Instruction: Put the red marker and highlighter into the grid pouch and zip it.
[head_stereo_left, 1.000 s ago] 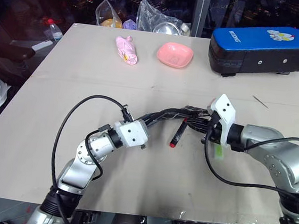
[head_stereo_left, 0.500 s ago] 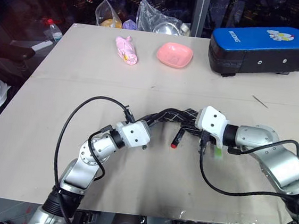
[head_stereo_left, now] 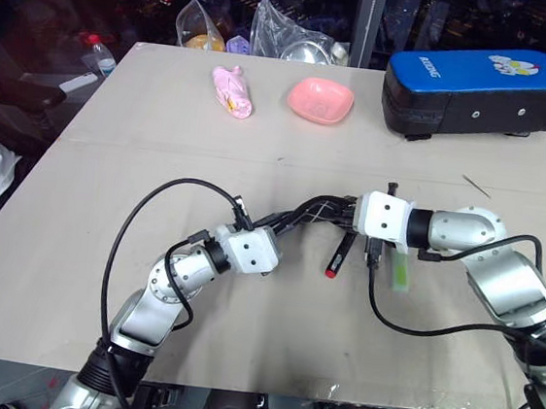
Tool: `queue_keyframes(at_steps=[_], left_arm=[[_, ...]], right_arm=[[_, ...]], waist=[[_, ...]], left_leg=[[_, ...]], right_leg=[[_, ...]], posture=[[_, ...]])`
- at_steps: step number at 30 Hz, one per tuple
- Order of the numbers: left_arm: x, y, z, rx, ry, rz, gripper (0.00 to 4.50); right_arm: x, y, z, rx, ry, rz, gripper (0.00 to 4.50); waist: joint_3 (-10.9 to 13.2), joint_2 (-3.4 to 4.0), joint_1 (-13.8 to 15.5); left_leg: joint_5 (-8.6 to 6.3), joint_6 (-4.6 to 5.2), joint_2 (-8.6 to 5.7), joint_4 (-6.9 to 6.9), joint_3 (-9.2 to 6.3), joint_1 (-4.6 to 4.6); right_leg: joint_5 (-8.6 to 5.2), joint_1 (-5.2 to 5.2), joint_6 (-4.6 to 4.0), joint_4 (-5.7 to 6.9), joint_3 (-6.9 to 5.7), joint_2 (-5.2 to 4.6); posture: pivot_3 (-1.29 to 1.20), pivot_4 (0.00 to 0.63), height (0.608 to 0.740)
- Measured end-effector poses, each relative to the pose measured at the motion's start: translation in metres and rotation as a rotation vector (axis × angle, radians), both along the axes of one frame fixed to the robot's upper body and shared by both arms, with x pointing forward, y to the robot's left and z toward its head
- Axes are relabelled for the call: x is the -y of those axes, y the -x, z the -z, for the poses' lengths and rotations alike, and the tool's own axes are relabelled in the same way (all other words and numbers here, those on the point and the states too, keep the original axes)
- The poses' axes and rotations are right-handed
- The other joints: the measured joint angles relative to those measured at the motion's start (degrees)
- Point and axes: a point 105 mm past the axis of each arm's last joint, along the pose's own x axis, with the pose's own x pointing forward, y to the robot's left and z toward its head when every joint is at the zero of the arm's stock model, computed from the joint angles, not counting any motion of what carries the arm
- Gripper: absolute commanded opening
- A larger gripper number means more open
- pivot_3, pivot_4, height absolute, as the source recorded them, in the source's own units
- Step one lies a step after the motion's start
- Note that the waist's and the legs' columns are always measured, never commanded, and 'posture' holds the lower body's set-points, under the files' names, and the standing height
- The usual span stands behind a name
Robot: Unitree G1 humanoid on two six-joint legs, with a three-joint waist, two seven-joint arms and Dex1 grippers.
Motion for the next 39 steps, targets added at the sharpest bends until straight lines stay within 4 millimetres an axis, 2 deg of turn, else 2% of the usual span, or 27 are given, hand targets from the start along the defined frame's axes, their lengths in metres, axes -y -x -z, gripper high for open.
queue_keyframes(at_steps=[12,18,31,39], left_arm=[[0.003,0.004,0.005,-0.008,-0.027,0.038,0.03],[0.001,0.009,0.005,0.003,-0.048,0.075,0.03],[-0.011,0.010,0.003,0.064,-0.155,0.152,0.03],[-0.007,0.011,0.006,0.055,-0.141,0.163,0.03]], right_arm=[[-0.010,-0.005,-0.002,0.058,0.082,-0.142,0.00],[-0.006,-0.009,0.000,0.084,0.123,-0.175,0.00],[-0.002,-0.001,0.004,0.117,0.188,-0.277,0.00],[-0.004,0.002,0.004,0.124,0.198,-0.297,0.00]], waist=[[0.00,0.00,0.01],[0.00,0.00,0.00],[0.01,0.02,-0.03],[0.01,0.03,0.00]], left_leg=[[0.00,0.00,0.00,0.02,0.07,0.02],[0.00,0.00,0.01,0.03,0.10,0.03],[0.01,-0.01,0.02,0.03,0.17,0.05],[0.01,-0.01,0.01,0.04,0.19,0.05]], right_leg=[[0.00,0.00,0.00,0.03,0.01,0.00],[0.00,-0.01,-0.01,0.03,0.02,-0.01],[0.00,-0.02,-0.01,0.05,0.03,0.00],[0.00,-0.02,-0.01,0.07,0.03,0.00]], posture=[[0.00,0.150,0.740],[0.00,0.150,0.740],[0.00,0.150,0.740],[0.00,0.150,0.740]])
